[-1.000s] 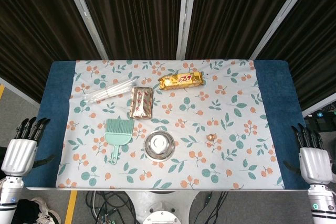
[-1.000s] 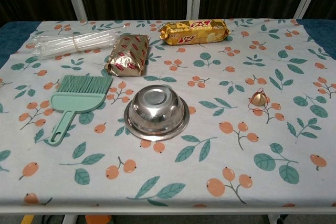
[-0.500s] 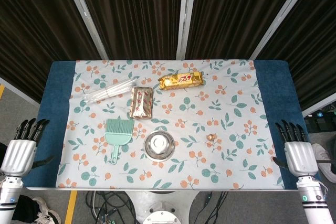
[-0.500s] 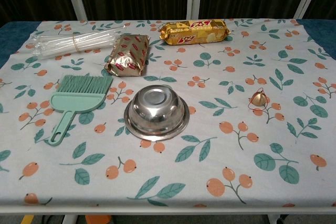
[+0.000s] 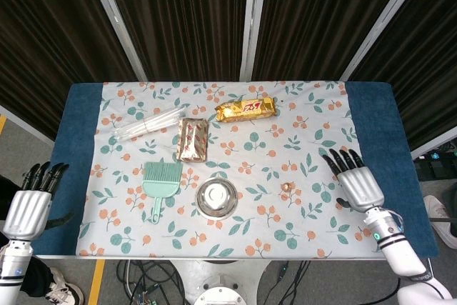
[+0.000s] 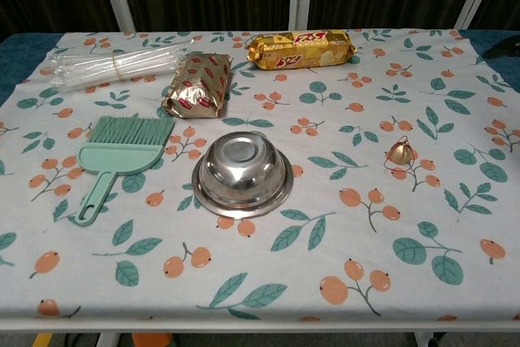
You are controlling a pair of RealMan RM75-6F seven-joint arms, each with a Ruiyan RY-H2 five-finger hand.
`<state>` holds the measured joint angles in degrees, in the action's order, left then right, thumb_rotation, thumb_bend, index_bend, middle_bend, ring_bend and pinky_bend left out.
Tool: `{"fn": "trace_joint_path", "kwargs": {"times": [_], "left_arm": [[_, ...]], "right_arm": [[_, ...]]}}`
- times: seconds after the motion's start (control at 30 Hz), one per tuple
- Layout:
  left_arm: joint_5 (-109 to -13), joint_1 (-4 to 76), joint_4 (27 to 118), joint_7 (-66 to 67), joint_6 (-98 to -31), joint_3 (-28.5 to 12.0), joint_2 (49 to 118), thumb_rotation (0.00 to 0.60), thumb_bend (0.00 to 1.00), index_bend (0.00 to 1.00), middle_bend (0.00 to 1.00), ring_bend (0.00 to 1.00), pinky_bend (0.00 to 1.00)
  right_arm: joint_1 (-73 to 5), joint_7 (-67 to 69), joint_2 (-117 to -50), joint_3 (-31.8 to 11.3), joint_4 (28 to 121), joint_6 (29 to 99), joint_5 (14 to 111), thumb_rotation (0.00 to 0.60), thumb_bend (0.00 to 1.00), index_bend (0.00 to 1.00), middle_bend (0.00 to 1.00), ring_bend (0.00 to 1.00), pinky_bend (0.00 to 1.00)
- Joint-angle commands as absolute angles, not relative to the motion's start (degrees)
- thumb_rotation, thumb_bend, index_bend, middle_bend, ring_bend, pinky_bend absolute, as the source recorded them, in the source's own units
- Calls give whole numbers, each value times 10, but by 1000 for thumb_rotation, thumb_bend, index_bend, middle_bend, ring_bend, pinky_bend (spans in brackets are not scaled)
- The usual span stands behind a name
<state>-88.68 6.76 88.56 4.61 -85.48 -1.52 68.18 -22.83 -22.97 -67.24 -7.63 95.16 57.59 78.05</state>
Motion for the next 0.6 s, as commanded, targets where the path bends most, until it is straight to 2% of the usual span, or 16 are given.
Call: {"fn": "trace_joint_path", "kwargs": {"times": [0.03, 0.37, 0.6], "left_arm": [[-884, 67, 884, 47, -852, -14, 683, 600, 0, 82, 90, 0, 0], [-877, 67, 879, 44, -844, -13, 683, 600, 0, 82, 90, 0, 0], [-876, 69, 874, 40, -840, -13, 686, 600, 0, 82, 90, 0, 0]], "right_arm": [[-286, -250, -693, -90, 954, 504, 742, 600, 35, 0, 0, 0, 0], [-352, -280, -747, -85, 918, 453, 703, 600, 51, 4, 0, 0, 0], [-377, -271, -762, -80, 899, 443, 695, 600, 102, 113, 0, 0, 0]]}}
